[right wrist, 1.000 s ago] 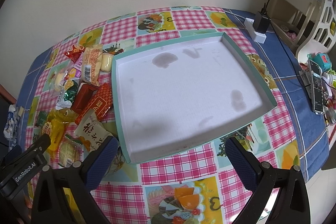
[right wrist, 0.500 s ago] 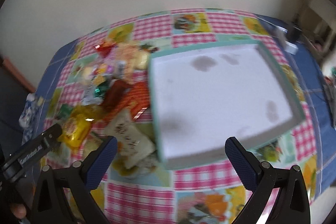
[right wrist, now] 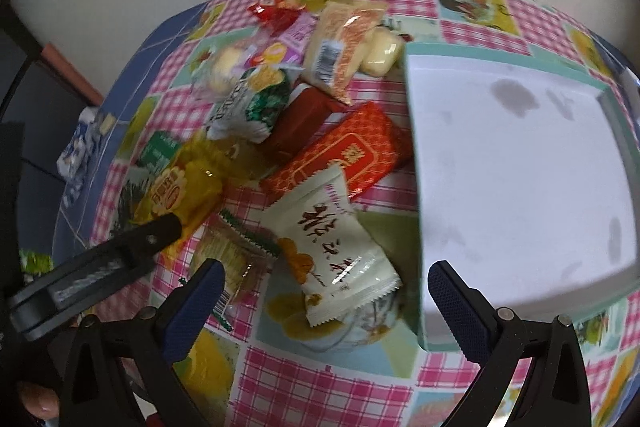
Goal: Organize snacks
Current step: 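Move both tools down toward the snack pile, then grasp the clear round-biscuit packet with the left tool while the right tool grasps the white pastry packet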
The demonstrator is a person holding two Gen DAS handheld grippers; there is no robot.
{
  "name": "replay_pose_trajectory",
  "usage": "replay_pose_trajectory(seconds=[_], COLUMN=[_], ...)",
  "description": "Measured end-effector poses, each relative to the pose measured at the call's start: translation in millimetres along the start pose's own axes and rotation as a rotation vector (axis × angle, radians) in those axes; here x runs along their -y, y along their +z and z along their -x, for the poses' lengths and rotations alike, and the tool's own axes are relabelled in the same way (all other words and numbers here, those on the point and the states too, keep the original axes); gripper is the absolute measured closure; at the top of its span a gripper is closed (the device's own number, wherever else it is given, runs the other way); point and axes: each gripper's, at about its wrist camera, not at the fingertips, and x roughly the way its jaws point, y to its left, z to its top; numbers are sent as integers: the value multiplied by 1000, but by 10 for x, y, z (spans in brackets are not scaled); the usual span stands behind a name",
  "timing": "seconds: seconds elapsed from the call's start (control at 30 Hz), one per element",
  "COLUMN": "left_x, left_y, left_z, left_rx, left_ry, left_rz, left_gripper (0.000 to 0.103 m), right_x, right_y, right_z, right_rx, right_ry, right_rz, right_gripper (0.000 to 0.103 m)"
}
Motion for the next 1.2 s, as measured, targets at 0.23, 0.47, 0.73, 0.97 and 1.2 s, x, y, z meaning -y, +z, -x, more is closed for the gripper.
replay_pose_trajectory(seconds=[0.23, 0.47, 0.73, 0.97, 1.2], left_x=[-51, -46, 178, 552, 826], left_y=[4, 7, -56, -142, -221], left_z=[-196, -203, -214, -284, -464], left_rx=[-82, -92, -112, -129, -166], left_ry=[-1, -40, -94, -130, -147], left_rz=[69, 78, 25, -53, -106], left_gripper=[0, 0, 0, 3, 22], right_x=[-124, -41, 74, 165, 163], right_y=[43, 58, 61, -30, -127], right_z=[-199, -337, -362, -296, -274], right_rx=[-25, -63, -79, -92, -99], right_ry=[20, 7, 13, 17, 17], right_rz=[72, 61, 2, -6, -15], right_gripper=[11, 23, 44, 47, 47])
